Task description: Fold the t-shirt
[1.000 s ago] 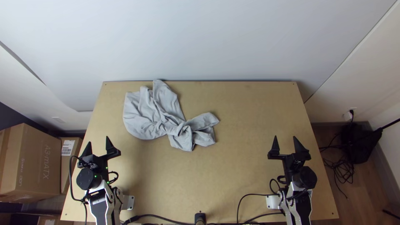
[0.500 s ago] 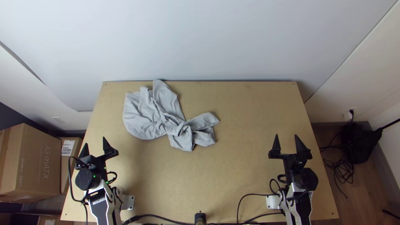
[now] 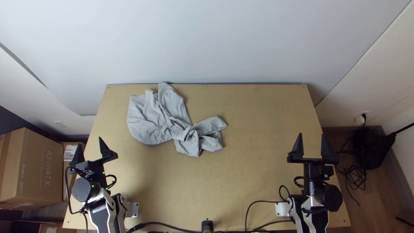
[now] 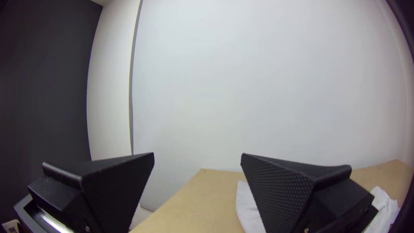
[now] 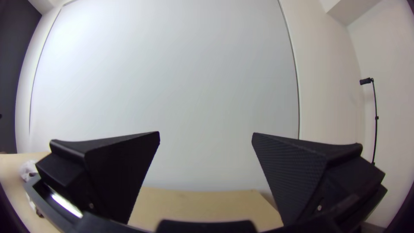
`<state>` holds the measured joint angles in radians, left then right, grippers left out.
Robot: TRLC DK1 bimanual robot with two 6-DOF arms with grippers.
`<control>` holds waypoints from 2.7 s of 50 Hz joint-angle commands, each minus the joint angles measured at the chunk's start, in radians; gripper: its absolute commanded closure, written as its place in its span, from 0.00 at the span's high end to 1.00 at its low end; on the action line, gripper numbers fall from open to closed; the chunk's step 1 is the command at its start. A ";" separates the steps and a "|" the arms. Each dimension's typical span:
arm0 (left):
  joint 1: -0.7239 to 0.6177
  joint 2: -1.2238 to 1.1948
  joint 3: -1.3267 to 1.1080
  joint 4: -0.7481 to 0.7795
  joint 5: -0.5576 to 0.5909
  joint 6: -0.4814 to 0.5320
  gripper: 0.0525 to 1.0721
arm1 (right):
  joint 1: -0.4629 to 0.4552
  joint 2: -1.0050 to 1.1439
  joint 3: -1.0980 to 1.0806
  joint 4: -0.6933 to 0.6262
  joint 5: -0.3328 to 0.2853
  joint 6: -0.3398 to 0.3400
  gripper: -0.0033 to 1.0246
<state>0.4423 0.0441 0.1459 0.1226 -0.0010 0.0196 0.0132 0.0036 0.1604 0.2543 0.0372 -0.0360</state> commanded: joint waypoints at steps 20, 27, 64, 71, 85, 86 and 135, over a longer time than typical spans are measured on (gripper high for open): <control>-0.027 0.510 0.684 -0.238 -0.001 -0.040 0.95 | 0.091 0.429 0.525 -0.006 0.003 0.053 0.96; -0.057 0.648 0.932 -0.434 -0.001 -0.060 0.95 | 0.151 0.615 0.785 -0.167 0.001 0.051 0.96; -0.122 0.970 1.451 -1.054 0.004 -0.127 0.95 | 0.553 1.156 1.309 -0.607 0.012 0.107 0.96; -0.122 0.968 1.454 -1.092 0.007 -0.135 0.95 | 0.640 1.253 1.308 -0.725 0.012 0.156 0.96; -0.094 0.982 1.429 -1.111 0.007 -0.149 0.95 | 0.783 1.362 1.182 -0.764 0.000 0.274 0.96; -0.093 0.985 1.431 -1.112 0.007 -0.150 0.95 | 0.794 1.366 1.173 -0.762 0.000 0.281 0.96; -0.037 0.959 1.298 -1.069 -0.014 -0.185 0.95 | 0.895 1.741 1.111 -0.675 -0.278 0.616 0.67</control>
<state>0.3950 1.0264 1.4574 -0.9653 -0.0074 -0.1429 0.9031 1.6974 1.2453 -0.4343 -0.2367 0.5503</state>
